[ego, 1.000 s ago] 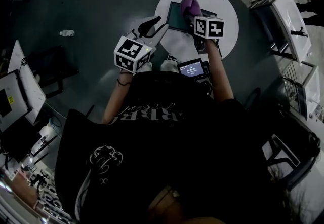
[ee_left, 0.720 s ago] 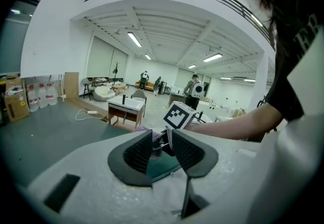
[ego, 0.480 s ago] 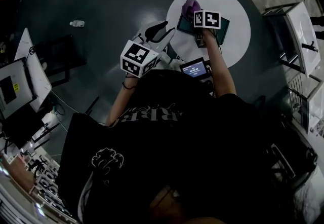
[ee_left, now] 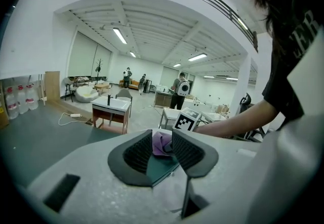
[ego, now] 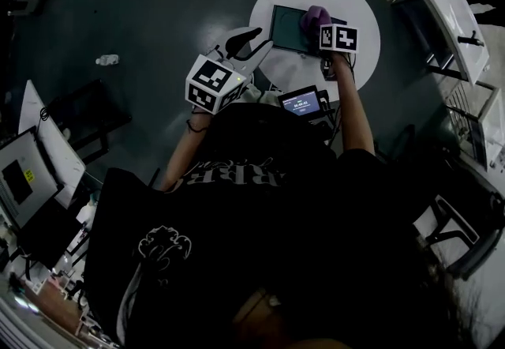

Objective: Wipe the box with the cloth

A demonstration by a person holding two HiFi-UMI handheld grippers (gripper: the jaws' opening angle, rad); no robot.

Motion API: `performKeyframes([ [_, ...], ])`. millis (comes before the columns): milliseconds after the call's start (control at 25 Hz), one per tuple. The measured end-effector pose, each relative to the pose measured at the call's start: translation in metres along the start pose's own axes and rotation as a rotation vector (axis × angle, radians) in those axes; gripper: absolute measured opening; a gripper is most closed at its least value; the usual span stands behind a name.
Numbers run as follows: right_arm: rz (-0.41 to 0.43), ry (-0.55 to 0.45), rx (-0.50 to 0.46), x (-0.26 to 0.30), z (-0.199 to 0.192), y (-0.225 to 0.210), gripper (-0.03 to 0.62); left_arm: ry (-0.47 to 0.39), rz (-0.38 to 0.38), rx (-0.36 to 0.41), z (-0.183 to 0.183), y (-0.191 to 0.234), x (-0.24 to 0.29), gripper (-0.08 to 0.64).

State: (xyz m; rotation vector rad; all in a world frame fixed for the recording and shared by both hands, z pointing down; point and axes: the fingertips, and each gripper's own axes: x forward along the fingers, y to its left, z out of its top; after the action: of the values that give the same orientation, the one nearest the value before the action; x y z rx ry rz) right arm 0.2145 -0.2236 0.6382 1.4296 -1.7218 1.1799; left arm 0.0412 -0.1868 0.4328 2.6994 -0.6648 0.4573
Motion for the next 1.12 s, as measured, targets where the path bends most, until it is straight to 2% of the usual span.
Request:
performKeyframes([
  [280,-0.169,0.008,0.069,-0.035,-0.026,-0.06,0.117,0.011,-0.091,0.04,0.004,-0.001,0.013,0.13],
  [440,-0.204,0.008,0.112,-0.047,-0.037,-0.077,0.117,0.01,-0.126,0.058,0.005,-0.003,0.016,0.13],
  [560,-0.205,0.005,0.121,-0.055,-0.037,-0.072,0.117,0.015,-0.14,0.059,0.005,-0.004,0.016,0.13],
  [640,-0.168,-0.011,0.108,-0.06,-0.031,-0.056,0.117,0.014,-0.143,0.063,0.005,-0.002,0.014,0.13],
  [800,0.018,-0.03,0.04,-0.062,-0.014,0.004,0.117,0.013,-0.136,0.063,0.004,0.004,0.014,0.13],
  [960,0.15,0.019,-0.104,-0.051,-0.01,0.066,0.117,0.007,-0.122,0.041,0.004,0.012,0.011,0.13],
  [1120,0.218,0.108,-0.198,-0.029,-0.024,0.105,0.116,0.004,-0.103,0.025,0.001,0.014,0.006,0.13],
])
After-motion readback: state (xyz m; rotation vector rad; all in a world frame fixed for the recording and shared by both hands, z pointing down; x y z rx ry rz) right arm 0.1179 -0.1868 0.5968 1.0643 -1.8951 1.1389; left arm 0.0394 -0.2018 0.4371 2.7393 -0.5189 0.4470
